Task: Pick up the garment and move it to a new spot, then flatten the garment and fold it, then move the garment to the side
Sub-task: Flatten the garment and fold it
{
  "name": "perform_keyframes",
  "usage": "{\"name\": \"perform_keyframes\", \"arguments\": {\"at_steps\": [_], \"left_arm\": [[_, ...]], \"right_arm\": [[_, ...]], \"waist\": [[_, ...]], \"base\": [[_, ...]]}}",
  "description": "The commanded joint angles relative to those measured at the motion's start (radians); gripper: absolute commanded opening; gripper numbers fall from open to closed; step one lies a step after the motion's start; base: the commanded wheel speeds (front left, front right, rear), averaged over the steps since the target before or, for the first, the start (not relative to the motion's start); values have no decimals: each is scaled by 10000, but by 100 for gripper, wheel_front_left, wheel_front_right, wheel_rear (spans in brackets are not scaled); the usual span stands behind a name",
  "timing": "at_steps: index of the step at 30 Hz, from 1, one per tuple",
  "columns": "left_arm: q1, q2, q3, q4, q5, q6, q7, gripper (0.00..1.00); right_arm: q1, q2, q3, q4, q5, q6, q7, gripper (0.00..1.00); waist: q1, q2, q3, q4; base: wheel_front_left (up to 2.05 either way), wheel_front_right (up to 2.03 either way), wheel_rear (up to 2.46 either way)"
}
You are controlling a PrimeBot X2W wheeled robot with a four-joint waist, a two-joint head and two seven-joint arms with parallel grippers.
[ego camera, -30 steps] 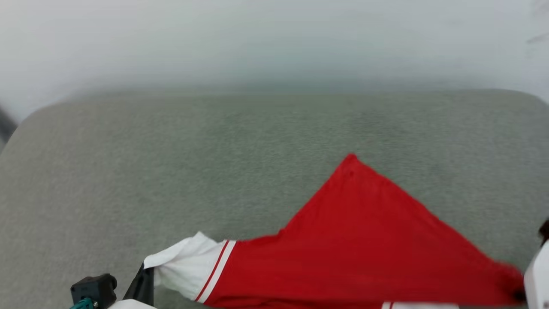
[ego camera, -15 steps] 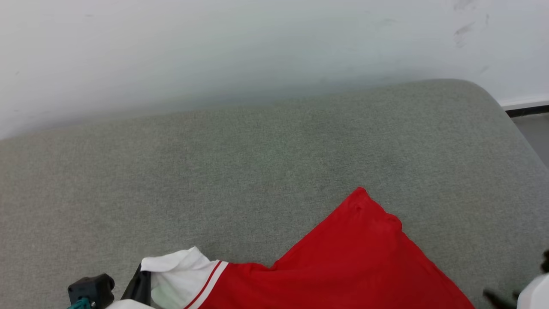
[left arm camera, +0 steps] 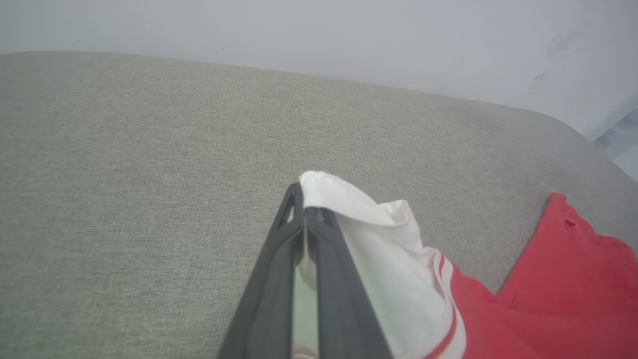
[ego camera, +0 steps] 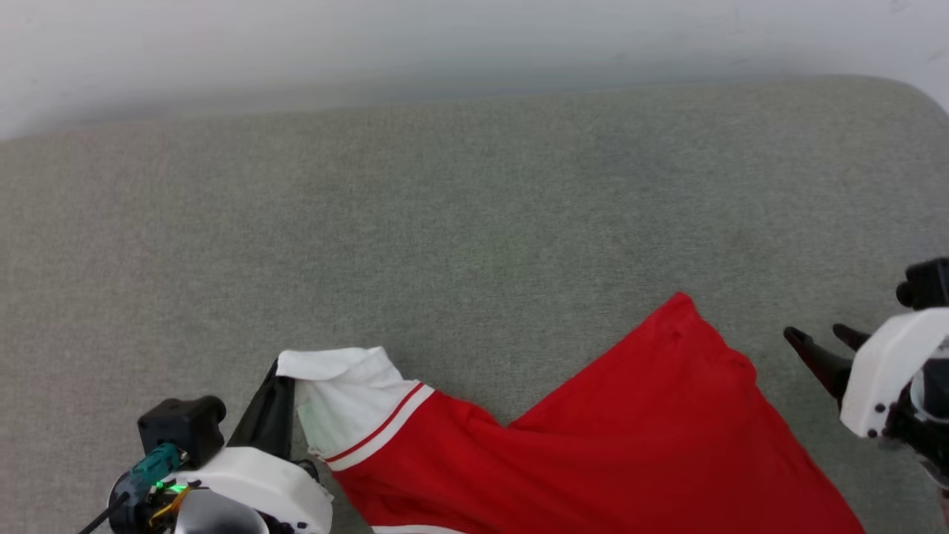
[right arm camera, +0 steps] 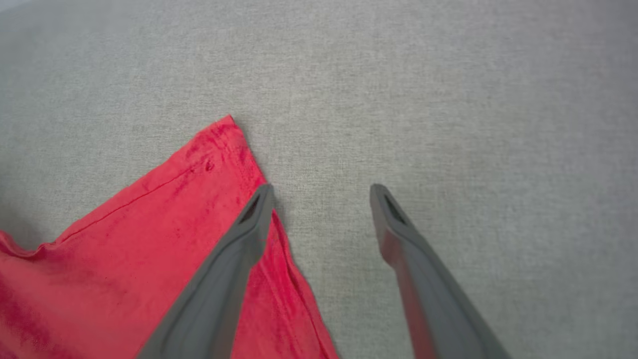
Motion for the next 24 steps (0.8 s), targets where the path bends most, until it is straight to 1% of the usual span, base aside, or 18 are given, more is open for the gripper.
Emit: {"name": "perform_keyframes", "arguments": {"at_steps": [1,4,7,9,12,16,17,18,19,22,24], "left_arm": [[-208,-34,-19,-80,105,-42,-19,0],[-542,-111,-129,-157,195,-127,-52,0],[-797,-227,-256,-170,272,-194,-81,0],[-953,-314,-299,-103,296,-242,-108,0],[-984,-455,-357,-29,268,-260,-207,0],[-1002,-540,-394,26,245,-285,-300,0],[-1001,-557,-404,43,240,-294,-324,0],[-1003,-571,-412,67,229,-299,-346,0],[-1010,-586,-425,93,216,-302,-354,0],[-1038,-609,-439,157,196,-316,-373,0],[-1015,-622,-447,230,185,-312,-362,0]], "right_arm": [[-403,-69,171,63,63,-7,276,100],[-1142,-149,576,348,108,-7,1226,100],[-1773,-123,885,774,87,-7,1929,100],[-2134,-64,1021,1101,-32,-7,2207,100],[-2393,52,1284,1758,-123,-6,2722,100],[-2218,318,1763,2564,-112,-4,3533,100],[-2127,435,1819,2781,-37,-2,3812,68],[-2045,492,1916,2880,-28,1,3956,29],[-2047,515,1961,2899,-46,10,3960,0],[-2113,518,1990,2947,-16,8,4027,0],[-2247,408,1980,2832,-95,7,3860,0]], "waist": [[-2,0,497,470],[-2,0,874,804],[-2,0,1168,1135],[-2,0,1321,1348],[-2,0,1468,1533],[-2,0,1593,1706],[-2,0,1597,1725],[-2,0,1596,1738],[-2,0,1596,1744],[-2,0,1546,1727],[-2,0,1425,1683]], "base": [[0,0,0],[0,0,0],[0,0,0],[0,0,0],[0,0,0],[0,0,0],[0,0,0],[0,0,0],[0,0,0],[0,0,0],[0,0,0]]}}
